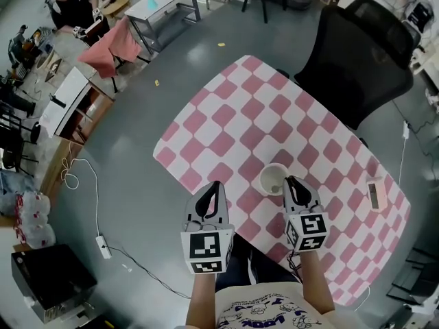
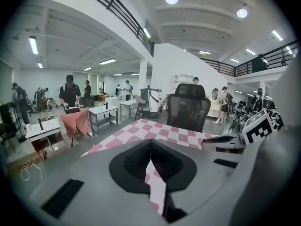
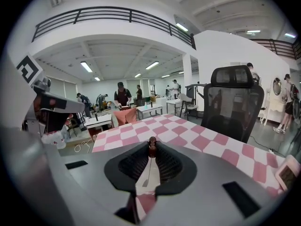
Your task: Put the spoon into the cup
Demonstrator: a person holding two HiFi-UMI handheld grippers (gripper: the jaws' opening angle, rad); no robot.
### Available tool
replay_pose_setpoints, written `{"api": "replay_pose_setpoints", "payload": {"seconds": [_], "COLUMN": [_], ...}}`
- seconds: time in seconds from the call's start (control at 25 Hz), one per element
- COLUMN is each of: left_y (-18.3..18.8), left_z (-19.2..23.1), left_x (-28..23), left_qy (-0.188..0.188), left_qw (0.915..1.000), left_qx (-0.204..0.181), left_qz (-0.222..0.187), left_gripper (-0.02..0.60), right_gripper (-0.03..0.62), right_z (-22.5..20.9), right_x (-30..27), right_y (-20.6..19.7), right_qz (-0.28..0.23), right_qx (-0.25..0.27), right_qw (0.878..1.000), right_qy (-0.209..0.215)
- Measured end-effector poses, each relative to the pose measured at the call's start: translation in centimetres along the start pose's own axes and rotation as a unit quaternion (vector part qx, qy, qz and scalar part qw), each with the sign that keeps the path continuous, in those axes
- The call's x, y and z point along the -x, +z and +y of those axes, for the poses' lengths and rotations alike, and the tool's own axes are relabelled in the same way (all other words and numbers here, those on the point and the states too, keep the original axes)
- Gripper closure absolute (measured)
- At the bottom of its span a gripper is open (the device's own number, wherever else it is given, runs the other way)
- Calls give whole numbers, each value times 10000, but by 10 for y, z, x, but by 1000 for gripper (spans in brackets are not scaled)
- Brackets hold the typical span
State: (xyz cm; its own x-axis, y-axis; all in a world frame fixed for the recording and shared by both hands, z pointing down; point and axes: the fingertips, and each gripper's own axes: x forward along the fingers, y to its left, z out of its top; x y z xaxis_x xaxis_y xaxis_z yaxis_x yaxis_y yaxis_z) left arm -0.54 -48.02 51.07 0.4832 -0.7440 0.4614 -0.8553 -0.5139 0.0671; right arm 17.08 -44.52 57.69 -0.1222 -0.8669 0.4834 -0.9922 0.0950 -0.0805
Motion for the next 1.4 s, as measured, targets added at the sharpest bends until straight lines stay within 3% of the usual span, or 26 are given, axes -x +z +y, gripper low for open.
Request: {"api": "replay_pose_setpoints", "payload": {"seconds": [0.68,1.16,1.4], "left_y": [-16,-19,-19], "left_z": [12,14,13], "left_x": [1,3,5], "left_qy": [212,245,235], "left_qw": [9996,9995,9996], "left_qx": [125,130,96], "left_qz": [97,119,116], "left_gripper": [568,568,568], "right_gripper": [539,515,464], "right_z": [-1,-22,-27], "right_x": [-25,-33,-32], "right_y": [-30,-34,-39], "right_qz": [312,364,429], "right_qx": [-10,380,327], "right_qw": [9995,9974,9969], "right_qy": [65,-482,-578]}}
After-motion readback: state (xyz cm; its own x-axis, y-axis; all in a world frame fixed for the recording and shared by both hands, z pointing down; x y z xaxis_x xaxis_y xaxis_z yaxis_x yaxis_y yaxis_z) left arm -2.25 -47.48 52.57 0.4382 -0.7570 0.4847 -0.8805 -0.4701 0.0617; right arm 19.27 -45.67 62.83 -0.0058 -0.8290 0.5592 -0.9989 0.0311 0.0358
